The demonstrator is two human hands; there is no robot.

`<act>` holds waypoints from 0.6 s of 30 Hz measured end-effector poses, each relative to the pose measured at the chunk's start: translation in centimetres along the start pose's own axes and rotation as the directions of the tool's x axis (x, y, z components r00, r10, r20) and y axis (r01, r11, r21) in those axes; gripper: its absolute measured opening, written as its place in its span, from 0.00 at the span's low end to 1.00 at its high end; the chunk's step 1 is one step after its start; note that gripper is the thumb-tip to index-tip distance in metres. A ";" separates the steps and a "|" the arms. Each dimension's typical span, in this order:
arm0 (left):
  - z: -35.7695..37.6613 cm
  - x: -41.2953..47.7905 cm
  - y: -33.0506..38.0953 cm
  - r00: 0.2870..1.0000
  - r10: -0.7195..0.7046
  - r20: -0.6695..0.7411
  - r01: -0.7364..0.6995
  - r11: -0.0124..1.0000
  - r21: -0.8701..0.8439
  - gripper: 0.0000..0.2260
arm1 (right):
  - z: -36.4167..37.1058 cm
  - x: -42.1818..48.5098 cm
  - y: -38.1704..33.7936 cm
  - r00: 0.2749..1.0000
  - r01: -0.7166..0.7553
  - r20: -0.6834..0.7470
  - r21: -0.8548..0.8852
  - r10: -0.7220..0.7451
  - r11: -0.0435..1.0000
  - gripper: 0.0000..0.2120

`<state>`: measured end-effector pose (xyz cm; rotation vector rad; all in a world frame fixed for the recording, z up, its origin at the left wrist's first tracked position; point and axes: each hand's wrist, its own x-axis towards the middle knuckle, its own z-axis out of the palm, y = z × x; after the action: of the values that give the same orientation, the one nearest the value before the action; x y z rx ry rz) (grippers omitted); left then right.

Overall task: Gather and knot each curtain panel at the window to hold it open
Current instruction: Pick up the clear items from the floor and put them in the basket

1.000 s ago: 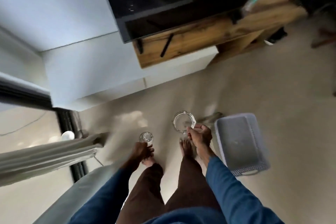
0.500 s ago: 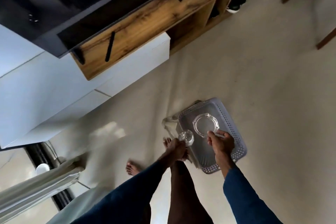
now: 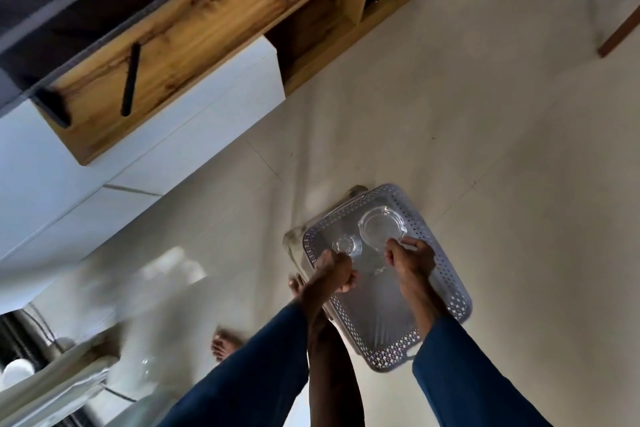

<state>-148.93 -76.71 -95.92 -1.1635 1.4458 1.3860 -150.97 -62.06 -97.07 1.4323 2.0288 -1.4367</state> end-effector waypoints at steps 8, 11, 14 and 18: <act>-0.1 2.1 1.0 0.999 -0.015 0.050 0.015 1.000 0.005 0.16 | 1.1 2.4 2.0 0.998 -0.059 0.004 0.058 0.059 0.997 0.18; -0.3 2.2 0.9 0.998 -0.037 0.054 0.038 0.999 -0.022 0.16 | 1.1 2.7 2.4 0.995 -0.075 0.063 0.055 0.071 0.996 0.14; -0.3 2.6 0.4 0.997 -0.062 0.042 0.062 0.998 -0.016 0.18 | 1.1 2.6 2.7 0.995 -0.075 0.068 0.043 0.073 0.996 0.10; -0.2 2.5 0.5 0.997 -0.070 0.044 0.071 0.997 -0.034 0.18 | 1.3 2.1 2.5 0.997 -0.055 0.051 0.017 0.054 0.998 0.04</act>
<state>-150.02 -77.13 -98.22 -1.1890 1.3420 1.3849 -150.31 -61.94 -100.49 1.4324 1.9366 -1.4579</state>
